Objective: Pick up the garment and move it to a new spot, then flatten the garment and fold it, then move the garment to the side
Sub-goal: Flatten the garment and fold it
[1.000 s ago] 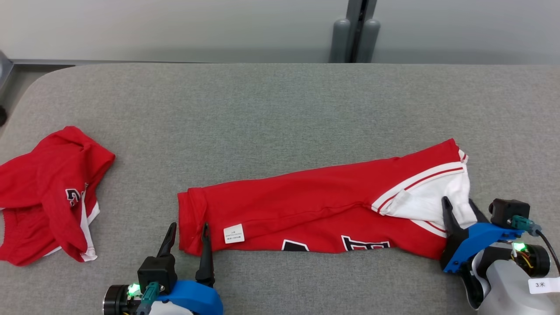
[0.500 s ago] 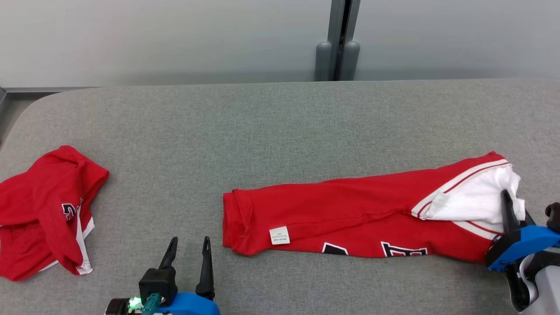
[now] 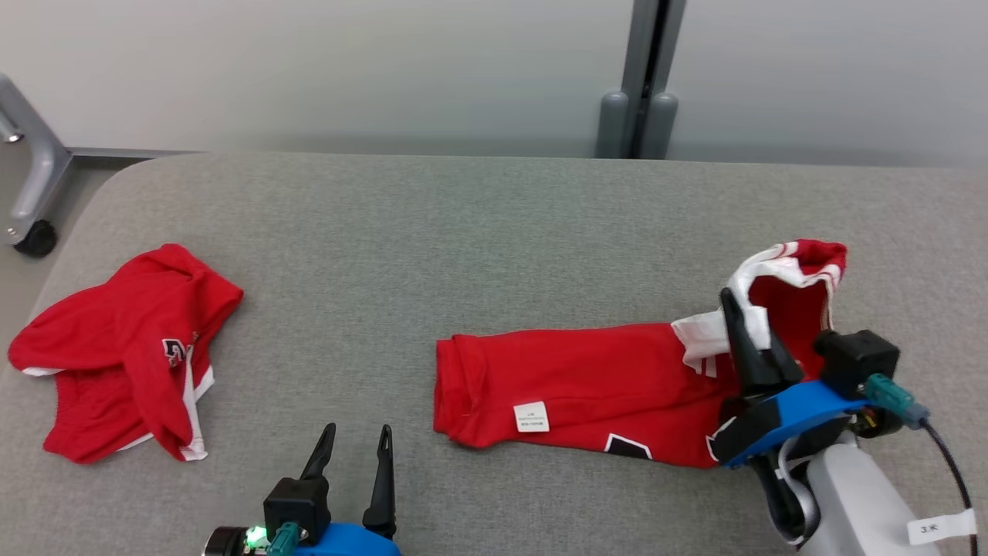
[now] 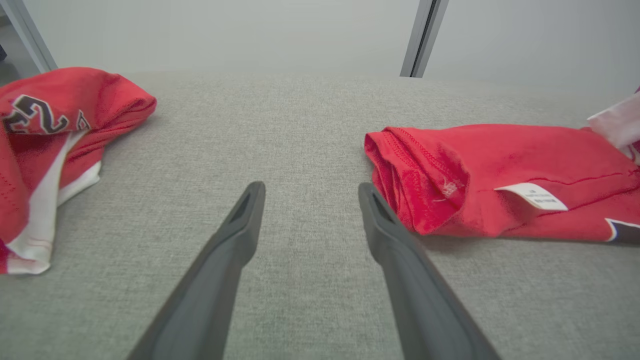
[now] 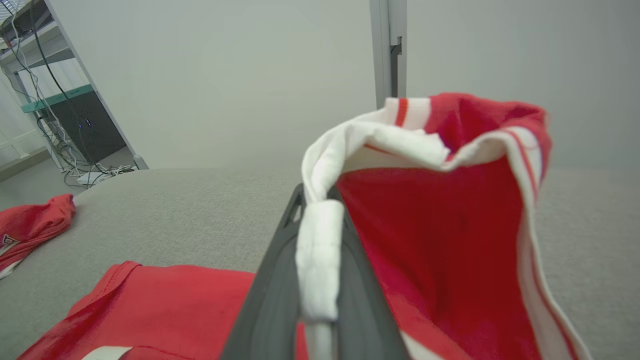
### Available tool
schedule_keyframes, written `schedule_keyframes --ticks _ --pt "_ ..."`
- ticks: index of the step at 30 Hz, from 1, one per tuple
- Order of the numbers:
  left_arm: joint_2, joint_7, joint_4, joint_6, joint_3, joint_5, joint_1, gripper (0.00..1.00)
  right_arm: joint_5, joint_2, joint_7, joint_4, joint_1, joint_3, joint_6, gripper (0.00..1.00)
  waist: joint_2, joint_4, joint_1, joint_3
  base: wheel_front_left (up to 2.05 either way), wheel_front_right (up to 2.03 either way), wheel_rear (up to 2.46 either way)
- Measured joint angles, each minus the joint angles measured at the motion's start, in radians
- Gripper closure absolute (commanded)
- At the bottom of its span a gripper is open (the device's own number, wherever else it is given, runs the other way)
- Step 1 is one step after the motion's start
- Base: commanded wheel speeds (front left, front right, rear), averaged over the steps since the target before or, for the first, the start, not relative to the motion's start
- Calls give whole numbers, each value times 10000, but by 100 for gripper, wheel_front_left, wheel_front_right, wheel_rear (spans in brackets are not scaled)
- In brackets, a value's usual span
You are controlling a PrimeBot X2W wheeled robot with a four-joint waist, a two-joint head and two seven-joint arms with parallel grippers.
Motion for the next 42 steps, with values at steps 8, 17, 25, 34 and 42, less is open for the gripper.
schedule_keyframes --ticks 8,17,25,34,42 --pt "4 2 123 -6 -94 -73 200 0 662 186 0 228 29 1958 0 100 0 1125 -1 -204 0 0 0" --pt "6 2 150 -4 -192 -163 273 0 970 374 2 1070 -411 3066 0 98 0 2302 -1 -138 0 0 0" --pt "6 2 127 82 -48 -174 393 0 1223 558 0 717 -652 3329 0 0 0 2216 -1 -45 0 0 0" --pt "0 2 -13 82 130 -121 342 0 326 395 0 199 107 1498 0 0 0 1116 0 -199 0 0 0" --pt "0 2 -109 81 424 88 211 0 -842 497 0 42 1096 -190 0 0 0 107 0 -510 0 0 0"
